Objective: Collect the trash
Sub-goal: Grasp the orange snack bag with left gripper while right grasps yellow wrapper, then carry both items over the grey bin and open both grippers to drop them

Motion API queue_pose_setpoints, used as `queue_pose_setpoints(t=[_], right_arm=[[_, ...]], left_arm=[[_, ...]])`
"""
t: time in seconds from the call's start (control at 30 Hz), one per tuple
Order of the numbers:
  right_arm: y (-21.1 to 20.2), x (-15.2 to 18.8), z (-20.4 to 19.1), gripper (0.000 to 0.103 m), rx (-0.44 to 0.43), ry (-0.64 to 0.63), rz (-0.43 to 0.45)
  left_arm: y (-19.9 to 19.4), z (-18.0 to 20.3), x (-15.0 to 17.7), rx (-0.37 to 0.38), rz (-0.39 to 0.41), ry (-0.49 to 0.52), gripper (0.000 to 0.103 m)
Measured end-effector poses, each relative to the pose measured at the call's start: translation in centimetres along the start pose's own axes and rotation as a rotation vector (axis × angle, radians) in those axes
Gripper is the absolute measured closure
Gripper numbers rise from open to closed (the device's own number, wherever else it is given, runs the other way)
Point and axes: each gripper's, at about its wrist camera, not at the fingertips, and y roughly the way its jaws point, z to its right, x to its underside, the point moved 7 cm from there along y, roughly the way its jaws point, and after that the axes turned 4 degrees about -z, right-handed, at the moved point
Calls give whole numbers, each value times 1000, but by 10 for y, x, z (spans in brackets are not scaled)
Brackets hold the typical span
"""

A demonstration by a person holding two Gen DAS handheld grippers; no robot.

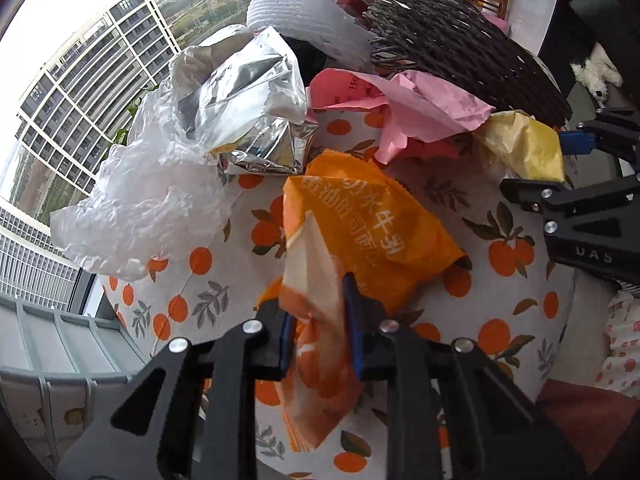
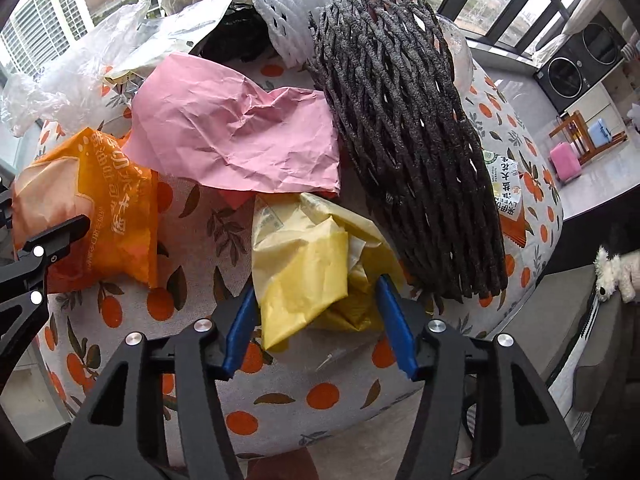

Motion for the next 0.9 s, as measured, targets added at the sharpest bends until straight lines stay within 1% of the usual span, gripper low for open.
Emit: queue_pose_setpoints(t=[0.07,0.13,0.33,0.43,0.5,0.57,0.67,0.73,0.9], right_arm=[[-8,0,-7,68,9,-29,8],[-16,2,-13,72,-16,-36,6],[-42,6,-23,74,-72,-89,11],[-59,8,-31,74,-100,-126,9],[-74,8,-43,74,-126,-160,11],[-85,6,-60,74,-158,-209,23],[-108,3,-105,74,-216,-318,52],[-122,1,-145,74,-270,-400,74],[-136,2,-269,74,-391,-596,107]], left_arm=[[-5,2,0,7,5,2,86],[-12,2,5,20,10,-5,87],[-46,-1,18,52,29,-73,88],[-65,-9,33,55,34,-144,88],[-80,-17,49,52,40,-213,88],[-95,-32,66,35,40,-291,88],[-112,-63,100,-7,31,-418,88],[-118,-89,125,-47,16,-503,88],[-128,-161,219,-158,-25,-713,88]])
